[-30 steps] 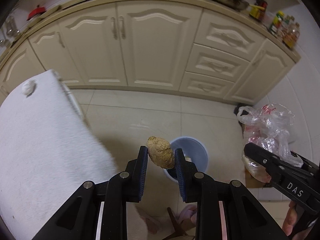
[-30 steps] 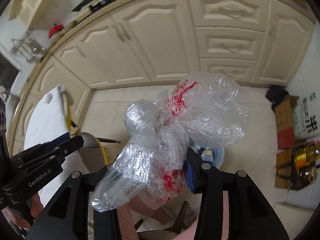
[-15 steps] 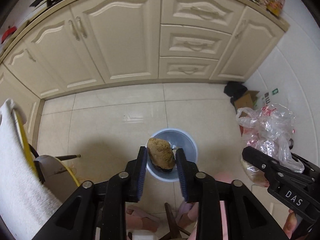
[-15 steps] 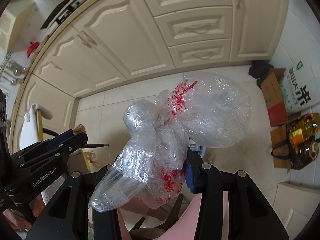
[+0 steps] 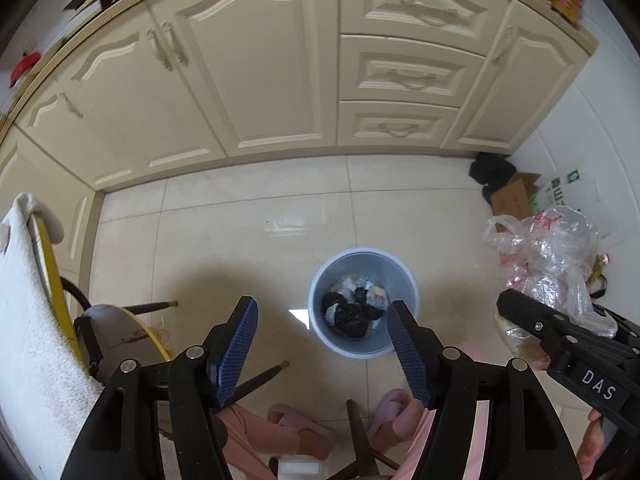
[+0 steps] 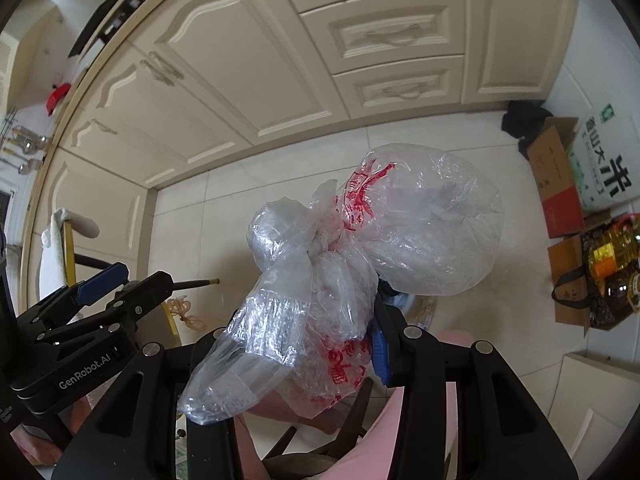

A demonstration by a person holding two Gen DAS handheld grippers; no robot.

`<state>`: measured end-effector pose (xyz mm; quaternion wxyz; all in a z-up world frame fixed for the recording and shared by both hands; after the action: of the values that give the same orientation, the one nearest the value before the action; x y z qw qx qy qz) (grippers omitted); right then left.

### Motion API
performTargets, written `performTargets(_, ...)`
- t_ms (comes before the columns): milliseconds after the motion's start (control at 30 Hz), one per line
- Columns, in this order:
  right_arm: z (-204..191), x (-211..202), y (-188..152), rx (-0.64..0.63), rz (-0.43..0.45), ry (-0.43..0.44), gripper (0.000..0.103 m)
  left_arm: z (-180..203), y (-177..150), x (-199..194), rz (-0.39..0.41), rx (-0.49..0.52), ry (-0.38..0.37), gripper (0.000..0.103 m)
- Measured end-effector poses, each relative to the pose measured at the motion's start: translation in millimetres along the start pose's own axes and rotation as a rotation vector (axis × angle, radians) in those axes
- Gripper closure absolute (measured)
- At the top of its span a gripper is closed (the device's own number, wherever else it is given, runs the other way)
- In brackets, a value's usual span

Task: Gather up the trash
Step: 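Open both grippers over the blue bin to drop the lump and bag, then move both tools back over the table toward the white tissue ball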

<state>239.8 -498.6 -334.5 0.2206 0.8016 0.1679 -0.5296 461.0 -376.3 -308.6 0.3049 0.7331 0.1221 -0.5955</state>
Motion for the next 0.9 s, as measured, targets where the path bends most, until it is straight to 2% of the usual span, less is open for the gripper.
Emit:
performTargets(33,-6,0,-1,-0.019,0.005,0.000,0.057,-4,-2,-1,-0.001,-0.008,0.003,0.040)
performTargets(67,-9,0,-2,-0.033,0.010,-0.003,0.049,-7,-2,-1,0.001,-0.018,0.009,0.039)
performTargets(100,-13,0,-3,-0.040,0.011,-0.009,0.029,-13,-6,-5,0.001,-0.024,0.012,0.039)
performTargets(167,-19,-4,-3,-0.038,0.035,-0.013,0.009,-18,-8,-7,-0.001,-0.041,0.020,0.037)
performTargets(233,-24,-9,-4,-0.049,0.068,-0.037,0.009,-23,-10,-8,-0.004,-0.059,0.023,0.032)
performTargets(633,-41,-15,-7,-0.043,0.039,-0.044,0.009,-38,-29,-35,0.021,-0.067,0.005,0.030)
performTargets(900,-71,-30,-15,-0.090,0.071,-0.041,0.009,-63,-51,-68,0.067,-0.108,0.007,0.027)
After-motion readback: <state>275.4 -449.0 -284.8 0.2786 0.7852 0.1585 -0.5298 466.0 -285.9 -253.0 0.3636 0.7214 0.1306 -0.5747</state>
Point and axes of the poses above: each gripper's, at about its wrist camera, not at the fingertips, and x roughly the way its jaws point, z to its right, y to its top, the point moved 2 cm from there along x, roughly the way its jaws point, and after that the axes turned 12 degrees about x, right-handed, at the moved point
